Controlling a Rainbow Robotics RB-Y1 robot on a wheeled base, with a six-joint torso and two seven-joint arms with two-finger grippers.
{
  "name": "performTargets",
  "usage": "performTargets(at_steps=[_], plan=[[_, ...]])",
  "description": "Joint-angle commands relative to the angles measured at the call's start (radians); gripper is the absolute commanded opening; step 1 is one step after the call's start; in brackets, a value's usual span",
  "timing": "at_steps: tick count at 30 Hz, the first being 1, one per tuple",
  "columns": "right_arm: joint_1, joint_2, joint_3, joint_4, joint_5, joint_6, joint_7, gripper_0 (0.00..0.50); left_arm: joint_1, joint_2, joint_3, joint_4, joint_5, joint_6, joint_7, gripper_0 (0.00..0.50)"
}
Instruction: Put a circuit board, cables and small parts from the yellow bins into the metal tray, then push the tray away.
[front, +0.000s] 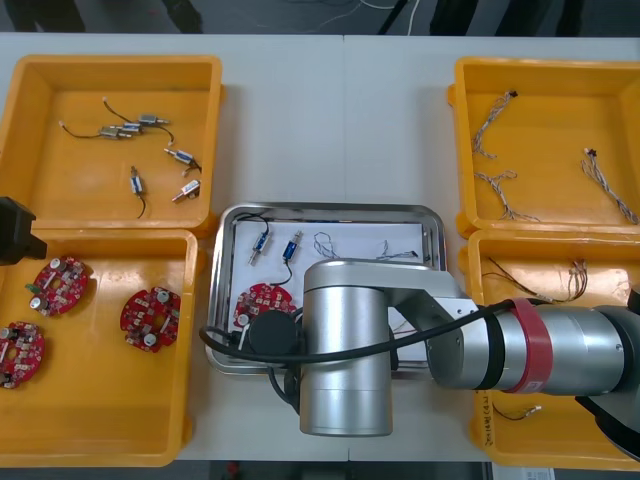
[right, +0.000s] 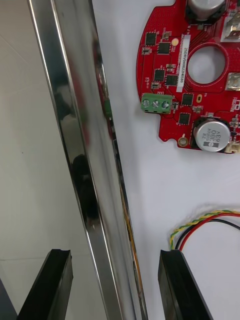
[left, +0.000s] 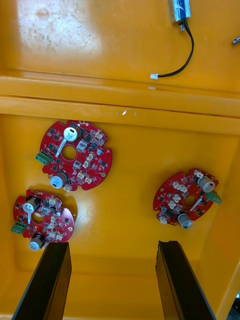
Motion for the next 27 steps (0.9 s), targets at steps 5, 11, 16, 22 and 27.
performTargets(at_steps=[5, 11, 16, 22, 27], plan=[[-0.018, 0.037, 0.044, 0.05, 0.024, -0.026, 0.017, 0.5, 0.015, 0.037, 0.03, -0.029, 0.008, 0.006, -0.103, 0.5], [0.002, 0.051, 0.056, 0.056, 0.062, -0.039, 0.016, 0.5, 0.015, 0.037, 0.03, -0.029, 0.008, 0.006, -0.103, 0.5], [0.019, 0.068, 0.056, 0.072, 0.085, -0.046, 0.016, 0.5, 0.015, 0.037, 0.03, -0.029, 0.008, 0.006, -0.103, 0.5], [0.037, 0.074, 0.056, 0.082, 0.113, -0.054, 0.025, 0.5, 0.015, 0.037, 0.03, -0.029, 0.008, 0.006, -0.103, 0.5], [0.036, 0.063, 0.056, 0.075, 0.117, -0.052, 0.025, 0.5, 0.015, 0.037, 0.03, -0.029, 0.008, 0.006, -0.103, 0.5]])
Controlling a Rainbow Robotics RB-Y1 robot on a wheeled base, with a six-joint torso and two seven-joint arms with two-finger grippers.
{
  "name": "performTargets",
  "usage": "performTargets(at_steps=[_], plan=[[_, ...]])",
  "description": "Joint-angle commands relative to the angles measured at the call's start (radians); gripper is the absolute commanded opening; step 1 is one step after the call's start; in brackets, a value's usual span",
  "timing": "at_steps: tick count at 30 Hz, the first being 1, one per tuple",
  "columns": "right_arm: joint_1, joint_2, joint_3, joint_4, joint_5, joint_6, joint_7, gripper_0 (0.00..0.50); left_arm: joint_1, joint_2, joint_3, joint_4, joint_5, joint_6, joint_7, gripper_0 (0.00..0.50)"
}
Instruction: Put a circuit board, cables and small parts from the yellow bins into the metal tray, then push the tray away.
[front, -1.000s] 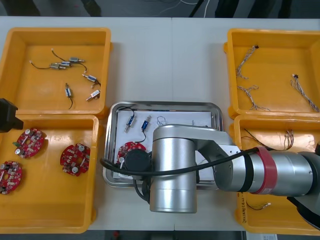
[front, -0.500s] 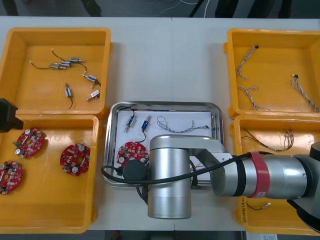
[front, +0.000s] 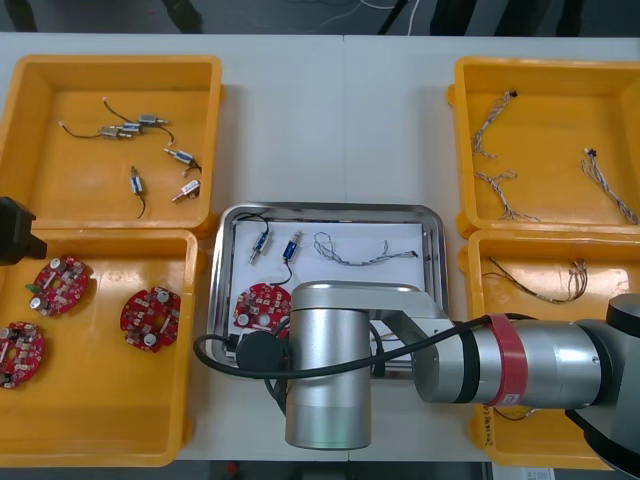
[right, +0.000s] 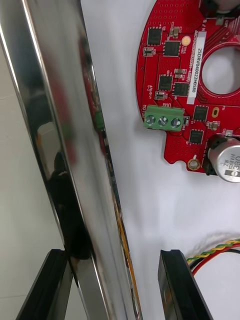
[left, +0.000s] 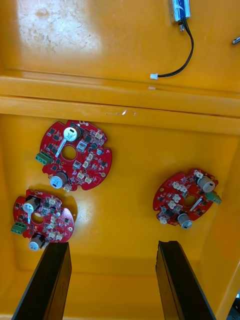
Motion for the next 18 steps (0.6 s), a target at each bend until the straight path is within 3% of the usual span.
performTargets(at_steps=[1, 18], plan=[[0.011, 0.013, 0.011, -0.017, 0.02, -0.008, 0.027, 0.5, 0.015, 0.037, 0.03, -0.029, 0.008, 0.006, -0.102, 0.5], [0.04, -0.01, 0.04, -0.017, 0.083, -0.028, 0.031, 0.5, 0.015, 0.037, 0.03, -0.029, 0.008, 0.006, -0.102, 0.5]])
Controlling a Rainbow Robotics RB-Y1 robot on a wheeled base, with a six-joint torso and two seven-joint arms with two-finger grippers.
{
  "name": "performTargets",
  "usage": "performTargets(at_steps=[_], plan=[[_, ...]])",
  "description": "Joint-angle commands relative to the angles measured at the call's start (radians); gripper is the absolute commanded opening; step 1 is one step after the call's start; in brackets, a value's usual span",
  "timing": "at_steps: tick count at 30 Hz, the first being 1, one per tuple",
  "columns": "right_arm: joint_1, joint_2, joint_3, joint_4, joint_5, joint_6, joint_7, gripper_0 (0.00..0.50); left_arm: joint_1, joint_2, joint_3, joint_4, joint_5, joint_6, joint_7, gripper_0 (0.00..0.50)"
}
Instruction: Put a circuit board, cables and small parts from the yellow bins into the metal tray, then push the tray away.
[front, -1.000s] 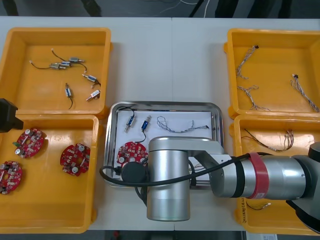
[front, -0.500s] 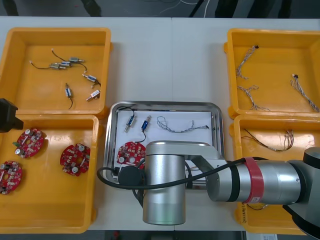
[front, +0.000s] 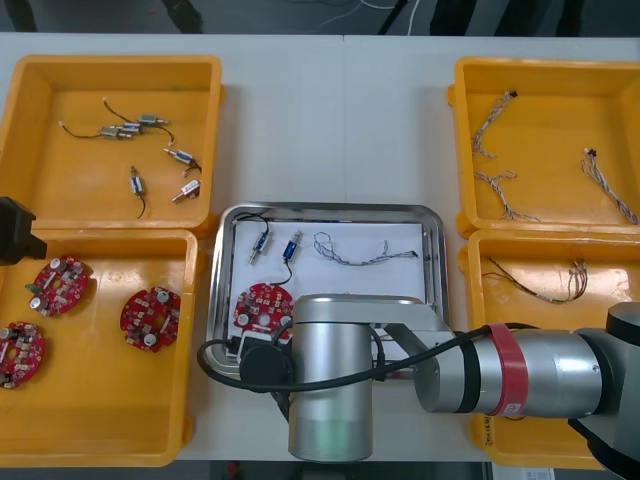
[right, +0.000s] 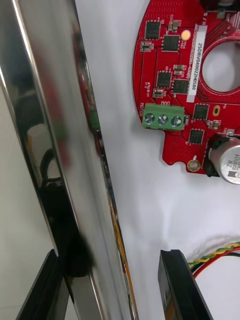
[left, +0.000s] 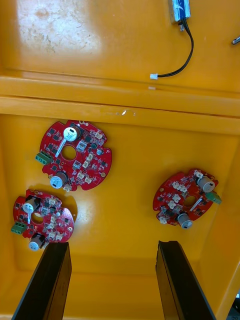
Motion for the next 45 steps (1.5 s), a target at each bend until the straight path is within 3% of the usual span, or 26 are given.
performTargets(at_steps=[1, 13, 16, 17, 18, 20, 22, 23, 35, 45], plan=[[0.022, -0.009, 0.019, -0.017, 0.021, -0.015, 0.031, 0.5, 0.015, 0.037, 0.03, -0.029, 0.008, 0.006, -0.102, 0.5], [0.035, -0.015, 0.021, -0.017, 0.054, -0.02, 0.031, 0.5, 0.015, 0.037, 0.03, -0.029, 0.008, 0.006, -0.102, 0.5], [0.035, -0.016, 0.021, -0.017, 0.071, -0.02, 0.028, 0.345, 0.015, 0.037, 0.03, -0.029, 0.008, 0.006, -0.102, 0.5], [0.035, -0.016, 0.021, -0.017, 0.077, -0.02, 0.026, 0.257, 0.015, 0.037, 0.03, -0.029, 0.008, 0.006, -0.102, 0.5], [0.035, -0.016, 0.021, -0.017, 0.081, -0.02, 0.028, 0.214, 0.015, 0.037, 0.03, -0.029, 0.008, 0.006, -0.102, 0.5], [0.035, -0.016, 0.021, -0.017, 0.084, -0.02, 0.026, 0.159, 0.015, 0.037, 0.03, -0.029, 0.008, 0.006, -0.102, 0.5], [0.035, -0.016, 0.019, -0.017, 0.084, -0.02, 0.026, 0.147, 0.015, 0.037, 0.03, -0.029, 0.008, 0.006, -0.102, 0.5], [0.035, -0.018, 0.021, -0.02, 0.087, -0.02, 0.026, 0.117, 0.015, 0.037, 0.03, -0.029, 0.008, 0.006, -0.102, 0.5], [0.033, -0.022, 0.021, -0.047, 0.097, -0.02, 0.033, 0.09, 0.015, 0.037, 0.03, -0.029, 0.008, 0.006, -0.102, 0.5], [-0.013, -0.036, 0.062, -0.077, 0.098, -0.02, 0.028, 0.036, 0.015, 0.037, 0.03, -0.029, 0.008, 0.006, -0.102, 0.5]])
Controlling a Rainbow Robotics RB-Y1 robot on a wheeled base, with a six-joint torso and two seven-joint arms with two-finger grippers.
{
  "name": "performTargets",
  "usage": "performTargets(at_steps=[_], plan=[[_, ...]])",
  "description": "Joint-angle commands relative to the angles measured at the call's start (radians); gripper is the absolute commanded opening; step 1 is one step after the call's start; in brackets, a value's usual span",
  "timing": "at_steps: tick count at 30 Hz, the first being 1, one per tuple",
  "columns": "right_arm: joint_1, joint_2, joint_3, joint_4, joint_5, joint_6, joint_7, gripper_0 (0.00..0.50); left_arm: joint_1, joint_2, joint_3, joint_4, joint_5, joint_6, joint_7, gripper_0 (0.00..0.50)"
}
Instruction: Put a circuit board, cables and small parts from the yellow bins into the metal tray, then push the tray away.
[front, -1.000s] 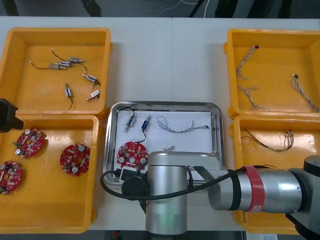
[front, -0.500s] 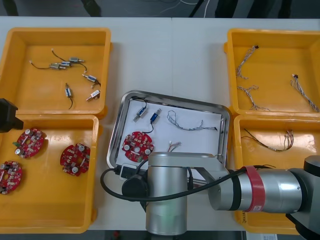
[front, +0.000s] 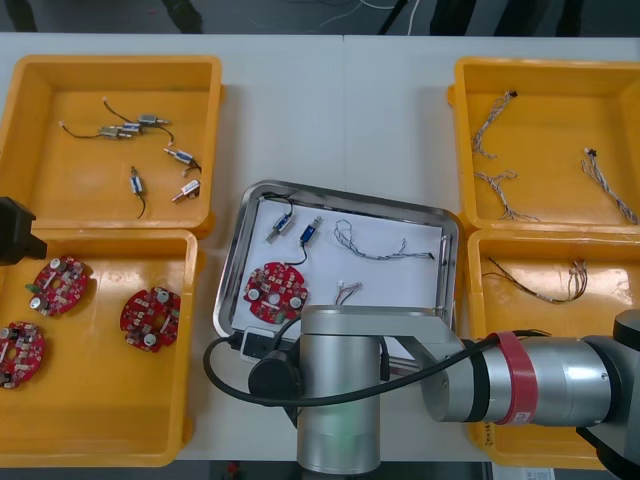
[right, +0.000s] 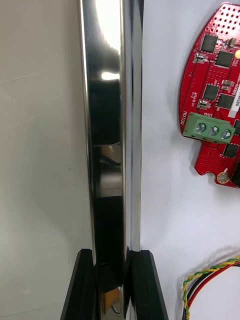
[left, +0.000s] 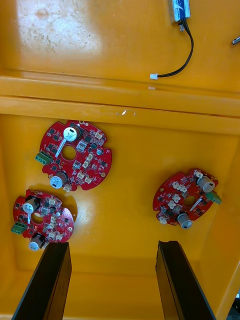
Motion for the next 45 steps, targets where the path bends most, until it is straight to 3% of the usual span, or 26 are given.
performTargets(at_steps=[1, 10, 21, 45], plan=[[-0.041, -0.016, 0.054, -0.042, 0.008, -0.006, 0.03, 0.029, 0.015, 0.037, 0.03, -0.029, 0.008, 0.006, -0.102, 0.5], [-0.087, -0.014, 0.093, -0.042, 0.008, -0.021, 0.028, 0.0, 0.015, 0.037, 0.03, -0.029, 0.008, 0.006, -0.102, 0.5], [-0.139, -0.014, 0.096, -0.042, 0.007, -0.039, 0.034, 0.0, 0.015, 0.037, 0.03, -0.029, 0.008, 0.006, -0.102, 0.5], [-0.282, -0.013, 0.096, 0.099, 0.001, -0.095, 0.051, 0.0, 0.015, 0.037, 0.03, -0.029, 0.008, 0.006, -0.102, 0.5]])
